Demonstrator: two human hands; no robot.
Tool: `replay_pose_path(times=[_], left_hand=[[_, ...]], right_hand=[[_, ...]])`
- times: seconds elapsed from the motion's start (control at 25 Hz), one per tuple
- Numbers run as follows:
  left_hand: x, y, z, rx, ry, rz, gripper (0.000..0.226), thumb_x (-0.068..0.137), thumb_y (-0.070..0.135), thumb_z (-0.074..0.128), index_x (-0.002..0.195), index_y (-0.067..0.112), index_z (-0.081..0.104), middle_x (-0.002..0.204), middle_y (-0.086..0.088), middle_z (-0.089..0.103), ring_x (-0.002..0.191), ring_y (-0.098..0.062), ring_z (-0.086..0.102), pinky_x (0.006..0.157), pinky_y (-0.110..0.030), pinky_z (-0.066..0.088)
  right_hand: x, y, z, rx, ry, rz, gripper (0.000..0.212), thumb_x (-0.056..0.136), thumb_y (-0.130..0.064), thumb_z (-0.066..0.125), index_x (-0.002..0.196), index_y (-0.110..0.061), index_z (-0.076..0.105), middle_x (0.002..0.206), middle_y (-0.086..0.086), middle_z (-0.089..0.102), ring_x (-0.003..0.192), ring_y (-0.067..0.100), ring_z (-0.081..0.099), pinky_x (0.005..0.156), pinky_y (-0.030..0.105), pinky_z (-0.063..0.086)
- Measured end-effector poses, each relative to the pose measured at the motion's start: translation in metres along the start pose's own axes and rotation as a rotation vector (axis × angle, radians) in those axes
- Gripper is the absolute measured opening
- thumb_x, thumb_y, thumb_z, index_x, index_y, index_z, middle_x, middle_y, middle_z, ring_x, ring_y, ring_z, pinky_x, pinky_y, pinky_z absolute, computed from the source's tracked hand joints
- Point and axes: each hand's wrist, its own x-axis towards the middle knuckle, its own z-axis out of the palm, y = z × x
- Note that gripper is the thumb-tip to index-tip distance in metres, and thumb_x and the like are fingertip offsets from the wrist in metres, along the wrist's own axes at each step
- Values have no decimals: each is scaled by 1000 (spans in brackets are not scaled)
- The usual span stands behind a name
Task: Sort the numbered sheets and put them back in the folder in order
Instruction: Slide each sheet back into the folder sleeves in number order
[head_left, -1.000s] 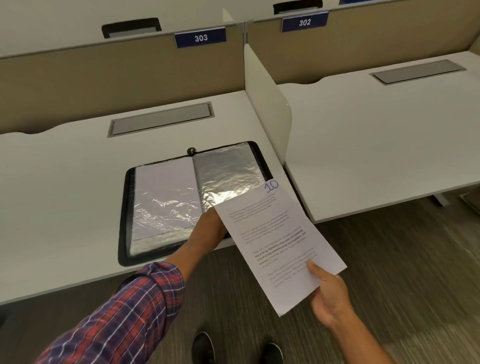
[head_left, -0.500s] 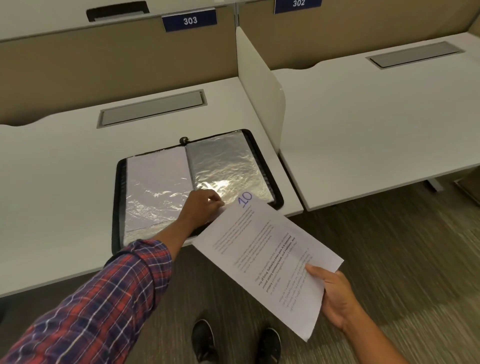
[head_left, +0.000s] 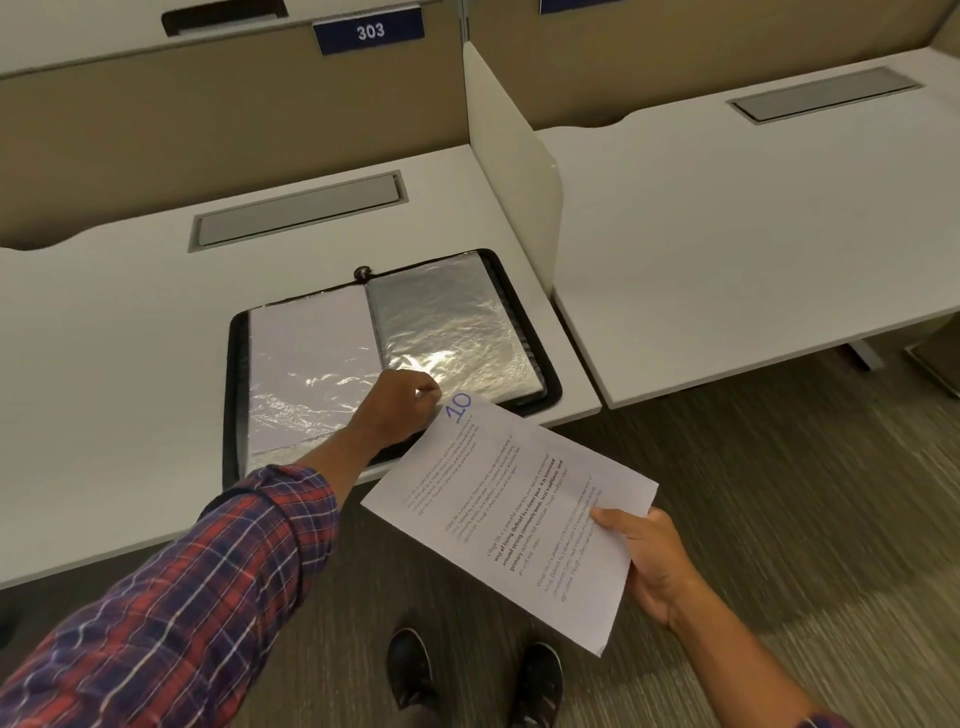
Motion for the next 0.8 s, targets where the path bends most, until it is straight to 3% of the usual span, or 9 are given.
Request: replay_pose_path(times=[0.28,0.56,0.68,0.8], left_hand=[[-5,3,5,129,-18,57,25,96,12,60,78,5,76,72,-7,72,64,-22,63,66,-36,50],[-6,7,6,174,-31,33,17,96,22,68,103,11,79,103,-4,76,91,-21,69,83,-42,59],[-5,2,15,205,-40,-59,37,92,41,75,119,16,72,123,-2,70,111,-22,65,94,-40,55],[-5,-5,23,239,-46,-135,44,86,52,78,116,21,67,122,2,65,113,-20,60,94,-39,52]], right_hand=[[-4,1,15,-16,96,-70,31,99,-4,62,130,-12,62,115,11,77,106,33,75,98,61,56],[1,4,34,13,222,-138,23,101,-6,62,121,-16,65,114,6,76,104,26,74,90,47,61],[5,9,41,36,248,-135,20,102,-7,62,119,-17,65,115,6,74,105,25,73,82,39,60],[11,11,46,-22,266,-146,22,101,-8,64,120,-21,64,116,5,73,105,22,72,80,36,60]])
